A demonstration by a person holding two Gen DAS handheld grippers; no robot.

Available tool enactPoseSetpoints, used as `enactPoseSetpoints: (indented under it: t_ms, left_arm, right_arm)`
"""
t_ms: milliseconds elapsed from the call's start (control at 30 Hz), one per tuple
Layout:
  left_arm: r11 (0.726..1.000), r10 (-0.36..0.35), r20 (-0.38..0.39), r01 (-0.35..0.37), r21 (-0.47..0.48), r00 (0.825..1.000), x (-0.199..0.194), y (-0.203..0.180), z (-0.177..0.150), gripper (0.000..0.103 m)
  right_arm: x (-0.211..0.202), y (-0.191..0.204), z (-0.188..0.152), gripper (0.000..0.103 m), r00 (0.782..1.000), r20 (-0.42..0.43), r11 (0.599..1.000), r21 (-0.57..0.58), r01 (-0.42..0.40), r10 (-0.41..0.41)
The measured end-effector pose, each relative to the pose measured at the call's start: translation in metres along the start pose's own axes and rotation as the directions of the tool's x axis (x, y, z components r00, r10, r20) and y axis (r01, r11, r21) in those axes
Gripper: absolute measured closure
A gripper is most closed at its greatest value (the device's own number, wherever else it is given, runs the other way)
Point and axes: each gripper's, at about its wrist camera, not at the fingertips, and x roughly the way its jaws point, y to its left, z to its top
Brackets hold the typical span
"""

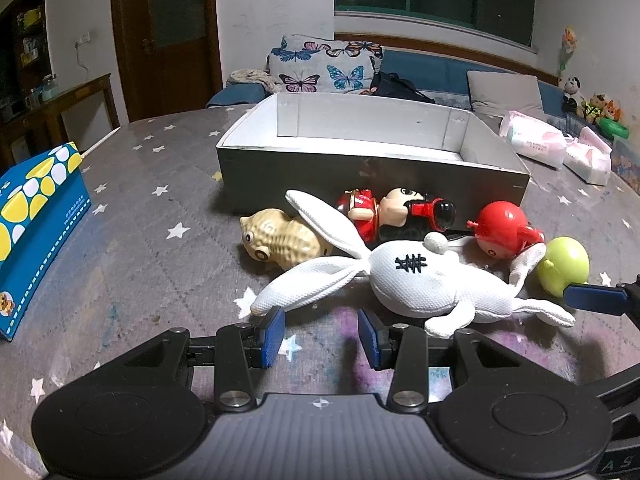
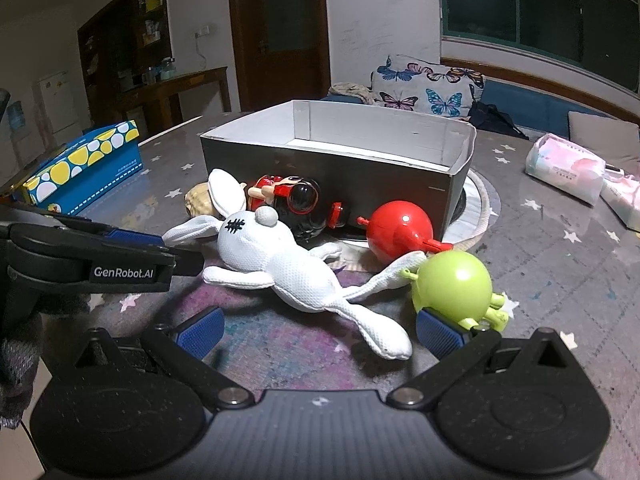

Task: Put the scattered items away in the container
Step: 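Move the left gripper down toward the white plush rabbit, then close the left gripper on the white plush rabbit's body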

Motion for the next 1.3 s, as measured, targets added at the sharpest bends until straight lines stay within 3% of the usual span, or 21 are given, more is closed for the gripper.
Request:
enactPoseSetpoints:
  t_ms: [400,700,933,1067,1200,1300]
  left_arm:
    - [0.999,-0.039,0.005,0.039,0.006,0.999,-0.002,0.004,0.012,0.059]
    - [0.987,-0.158,-0.004,0.158,-0.029,0.987,-0.007,0.009,0.025,0.06]
    - [0.952,-0.299,-0.031,0.296,-0.08,0.954,-0.001,0.009,0.037,0.06]
    - [0.942,-0.323,-0.057,0.315,-0.118,0.945,0.007,0.011,0.041,0.06]
    - [0.891,-0.414,-0.09,0.383,-0.244,0.906,0.018,0.023,0.038,0.06]
    - [0.866,-0.436,-0.081,0.394,-0.308,0.896,0.025,0.03,0.034,0.06]
  right_arm:
    - [0.007,0.001,0.009,0.004,0.999,-0.011,0.999,-0.04,-0.03,0.03]
    - [0.017,0.006,0.023,0.012,0.997,-0.024,0.992,-0.097,-0.08,0.078]
    - [0.031,0.01,0.03,0.022,0.992,-0.057,0.981,-0.153,-0.122,0.115]
    - [0.037,0.011,0.03,0.03,0.989,-0.078,0.976,-0.174,-0.134,0.122]
    - [0.043,0.009,0.031,0.039,0.987,-0.09,0.977,-0.154,-0.149,0.136]
    - [0.044,0.007,0.031,0.04,0.985,-0.094,0.977,-0.149,-0.155,0.142]
